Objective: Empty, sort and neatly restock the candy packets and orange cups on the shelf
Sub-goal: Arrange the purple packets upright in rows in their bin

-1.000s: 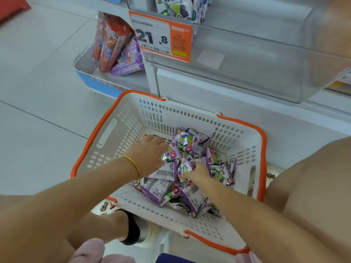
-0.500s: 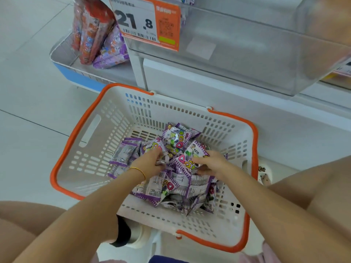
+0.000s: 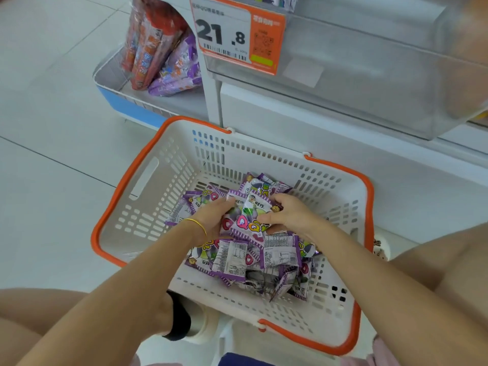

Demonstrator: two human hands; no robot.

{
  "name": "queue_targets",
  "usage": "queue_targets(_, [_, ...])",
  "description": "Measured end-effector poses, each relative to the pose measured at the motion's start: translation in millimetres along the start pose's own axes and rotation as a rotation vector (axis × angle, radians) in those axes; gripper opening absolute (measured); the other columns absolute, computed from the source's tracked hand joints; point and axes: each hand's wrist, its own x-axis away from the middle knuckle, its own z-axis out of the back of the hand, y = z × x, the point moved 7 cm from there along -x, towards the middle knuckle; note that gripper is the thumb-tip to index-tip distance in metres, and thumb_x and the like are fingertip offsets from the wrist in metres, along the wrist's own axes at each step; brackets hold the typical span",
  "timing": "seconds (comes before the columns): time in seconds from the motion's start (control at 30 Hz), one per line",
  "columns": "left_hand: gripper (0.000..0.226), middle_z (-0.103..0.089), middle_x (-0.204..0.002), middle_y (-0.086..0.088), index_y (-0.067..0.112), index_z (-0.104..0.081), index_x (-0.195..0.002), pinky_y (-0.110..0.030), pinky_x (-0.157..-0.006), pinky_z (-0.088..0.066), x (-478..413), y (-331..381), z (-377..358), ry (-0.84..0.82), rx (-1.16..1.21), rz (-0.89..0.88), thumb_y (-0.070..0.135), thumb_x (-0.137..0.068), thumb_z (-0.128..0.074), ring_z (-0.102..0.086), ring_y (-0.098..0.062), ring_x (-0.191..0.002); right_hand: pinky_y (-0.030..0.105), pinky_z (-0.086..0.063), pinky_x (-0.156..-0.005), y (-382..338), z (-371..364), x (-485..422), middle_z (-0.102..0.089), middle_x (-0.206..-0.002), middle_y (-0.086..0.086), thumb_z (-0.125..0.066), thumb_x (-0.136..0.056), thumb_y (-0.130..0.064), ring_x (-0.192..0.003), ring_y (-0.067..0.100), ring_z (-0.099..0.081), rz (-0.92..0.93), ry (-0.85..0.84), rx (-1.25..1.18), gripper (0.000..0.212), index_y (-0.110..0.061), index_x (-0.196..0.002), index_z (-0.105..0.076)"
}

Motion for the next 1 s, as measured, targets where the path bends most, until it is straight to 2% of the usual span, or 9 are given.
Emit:
queue_targets(0.1, [0.046, -0.062, -0.119, -0.004, 0.018, -0.046, -0.124, -0.03, -0.075, -0.053, 4, -6, -8, -0.082, -0.166, 0.018, 0.05, -0.09, -0.049, -0.064, -0.017, -0.092, 0.034, -0.06, -0.07, -3, -8, 0, -0.042, -0.125, 0.004, -0.076, -0.078, -0.009, -0.085, 0.02, -0.067, 0.019, 0.026, 0.035, 0.075, -0.005, -0.139, -0.033])
queue_targets(0.27, [0.049, -0.052, -0.116, 0.0, 0.02, -0.041, -0.114, -0.029, -0.076, -0.048, 0, -20, 11, -0.016, -0.317, -0.025, 0.041, -0.081, -0.07, -0.05, -0.018, -0.104, 0.028, -0.057, -0.057, -1, -33, -5, -0.048, -0.105, 0.009, -0.073, -0.082, -0.017, -0.065, 0.018, -0.065, -0.051, -0.085, 0.034, 0.051, -0.012, -0.117, -0.036])
queue_targets(0.37, [0.079, -0.057, -0.125, -0.016, 0.019, -0.051, -0.121, -0.044, -0.088, -0.049, -1, -24, 33, 0.034, -0.252, -0.015, 0.054, -0.057, -0.082, -0.057, -0.031, -0.107, 0.038, -0.06, -0.066, 4, -27, -23, -0.056, -0.107, 0.012, -0.065, -0.089, -0.025, -0.072, 0.026, -0.068, -0.083, -0.059, -0.175, 0.04, -0.009, -0.117, -0.044])
queue_targets(0.4, [0.082, -0.058, -0.124, -0.018, 0.018, -0.052, -0.121, -0.048, -0.091, -0.049, -5, -26, 44, 0.069, -0.242, -0.014, 0.053, -0.054, -0.083, -0.058, -0.035, -0.107, 0.042, -0.059, -0.072, 5, -11, -33, -0.056, -0.112, 0.01, -0.064, -0.089, -0.03, -0.08, 0.026, -0.068, -0.035, 0.088, -0.1, 0.038, -0.01, -0.117, -0.046])
queue_targets(0.5, [0.037, -0.063, -0.115, -0.024, 0.014, -0.056, -0.107, -0.049, -0.089, -0.049, -6, -25, 61, 0.151, -0.142, -0.02, 0.024, -0.078, -0.076, -0.06, -0.031, -0.089, 0.04, -0.049, -0.094, -2, 23, -55, -0.046, -0.134, 0.009, -0.057, -0.092, -0.034, -0.109, 0.024, -0.057, 0.136, 0.448, 0.5, 0.045, -0.014, -0.13, -0.045])
queue_targets(0.63, [0.032, -0.064, -0.108, -0.024, 0.007, -0.056, -0.11, -0.048, -0.087, -0.05, -8, -22, 63, 0.178, -0.082, -0.027, 0.013, -0.083, -0.07, -0.058, -0.028, -0.086, 0.038, -0.055, -0.078, -5, 12, -72, -0.041, -0.132, 0.009, -0.054, -0.092, -0.046, -0.106, 0.024, -0.056, 0.17, 0.459, 1.066, 0.057, -0.017, -0.138, -0.041])
queue_targets(0.77, [0.017, -0.063, -0.099, -0.017, 0.011, -0.057, -0.1, -0.048, -0.09, -0.048, -3, -10, 49, 0.15, -0.03, -0.061, 0.007, -0.086, -0.065, -0.057, -0.029, -0.089, 0.037, -0.048, -0.085, -4, 9, -74, -0.051, -0.119, 0.007, -0.06, -0.082, -0.055, -0.116, 0.028, -0.045, 0.049, 0.464, 1.242, 0.045, -0.015, -0.103, -0.063])
queue_targets(0.9, [0.02, -0.065, -0.094, -0.009, 0.011, -0.055, -0.105, -0.045, -0.086, -0.049, 3, 6, 37, 0.144, -0.015, -0.105, 0.007, -0.087, -0.063, -0.06, -0.026, -0.084, 0.031, -0.035, -0.061, 9, 6, -61, -0.049, -0.073, 0.0, -0.062, -0.09, -0.032, -0.078, 0.022, -0.052, 0.125, 0.304, 0.812, 0.029, -0.017, -0.072, -0.046])
queue_targets(1.0, [0.03, -0.068, -0.096, -0.009, 0.01, -0.054, -0.114, -0.044, -0.085, -0.049, 12, 19, 28, 0.194, -0.029, -0.136, 0.012, -0.086, -0.066, -0.063, -0.026, -0.085, 0.027, -0.034, -0.06, 6, 21, -38, -0.05, -0.078, 0.001, -0.062, -0.091, -0.023, -0.07, 0.014, -0.047, 0.099, 0.326, 0.381, 0.021, -0.009, -0.086, -0.048])
